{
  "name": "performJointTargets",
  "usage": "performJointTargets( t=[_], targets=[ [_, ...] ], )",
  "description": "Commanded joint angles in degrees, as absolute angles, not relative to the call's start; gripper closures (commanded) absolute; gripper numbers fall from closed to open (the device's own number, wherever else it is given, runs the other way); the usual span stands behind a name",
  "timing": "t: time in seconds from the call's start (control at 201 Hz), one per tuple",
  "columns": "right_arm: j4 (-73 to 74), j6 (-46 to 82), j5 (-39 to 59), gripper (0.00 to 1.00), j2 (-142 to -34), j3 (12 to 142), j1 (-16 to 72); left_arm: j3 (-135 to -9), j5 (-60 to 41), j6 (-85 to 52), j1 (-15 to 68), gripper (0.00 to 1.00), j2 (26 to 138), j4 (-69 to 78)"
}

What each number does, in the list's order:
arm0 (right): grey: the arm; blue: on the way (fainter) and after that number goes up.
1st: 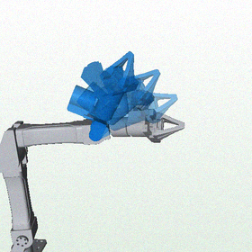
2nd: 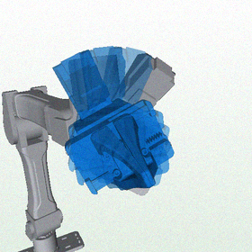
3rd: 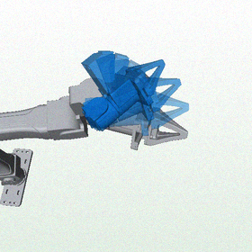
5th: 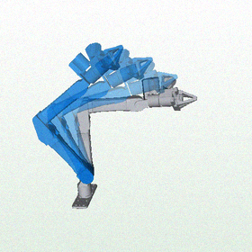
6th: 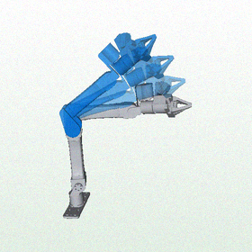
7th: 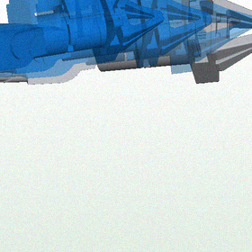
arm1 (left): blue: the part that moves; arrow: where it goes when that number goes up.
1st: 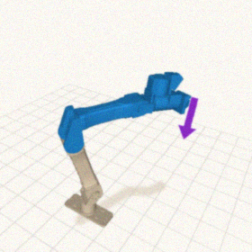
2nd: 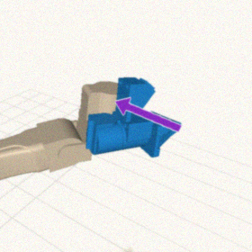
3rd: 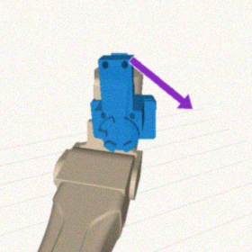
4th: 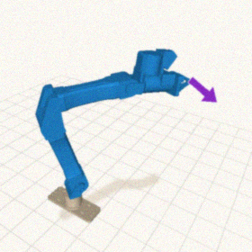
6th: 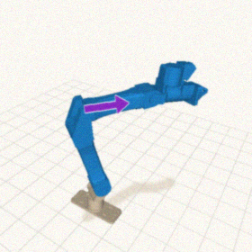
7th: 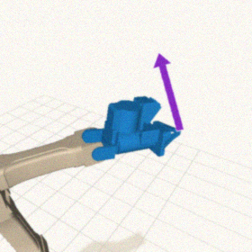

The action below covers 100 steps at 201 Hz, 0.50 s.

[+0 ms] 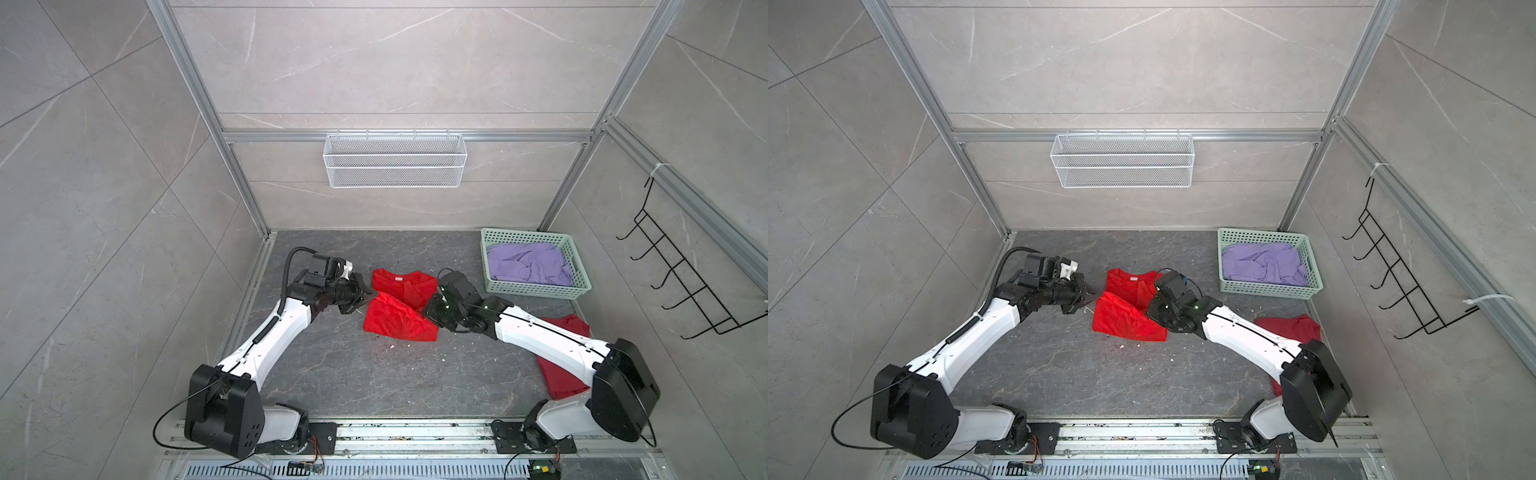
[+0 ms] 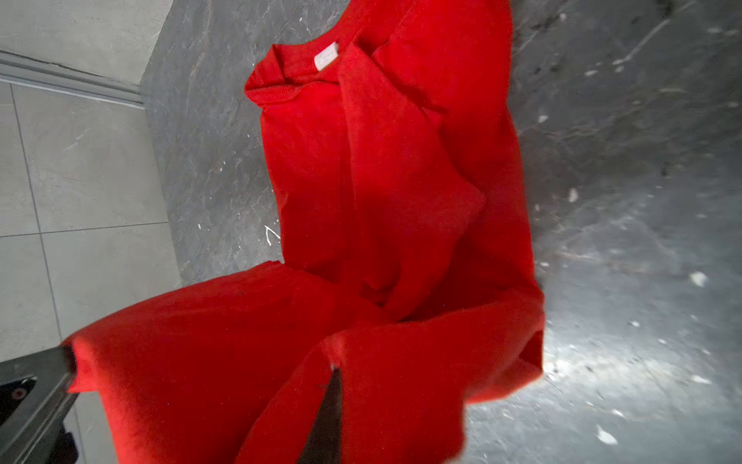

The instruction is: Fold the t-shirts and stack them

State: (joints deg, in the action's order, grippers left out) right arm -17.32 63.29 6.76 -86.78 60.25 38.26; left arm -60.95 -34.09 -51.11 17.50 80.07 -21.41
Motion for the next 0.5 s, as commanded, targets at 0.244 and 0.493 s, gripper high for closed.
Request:
performJointTargets(
  t=[0.244,0.493],
  targets=[
    [-8.03,64.54,17.04,0.90,-104.76,70.64,27.83,-76.03,-44.00,-47.83,11.41,1.00,102.53,-12.90],
    [-2.77,65.30,16.52,0.51,-114.08,74.78,22.42,-92.23,-46.31,-49.11,11.14,0.74,120.73,-12.10]
  ],
)
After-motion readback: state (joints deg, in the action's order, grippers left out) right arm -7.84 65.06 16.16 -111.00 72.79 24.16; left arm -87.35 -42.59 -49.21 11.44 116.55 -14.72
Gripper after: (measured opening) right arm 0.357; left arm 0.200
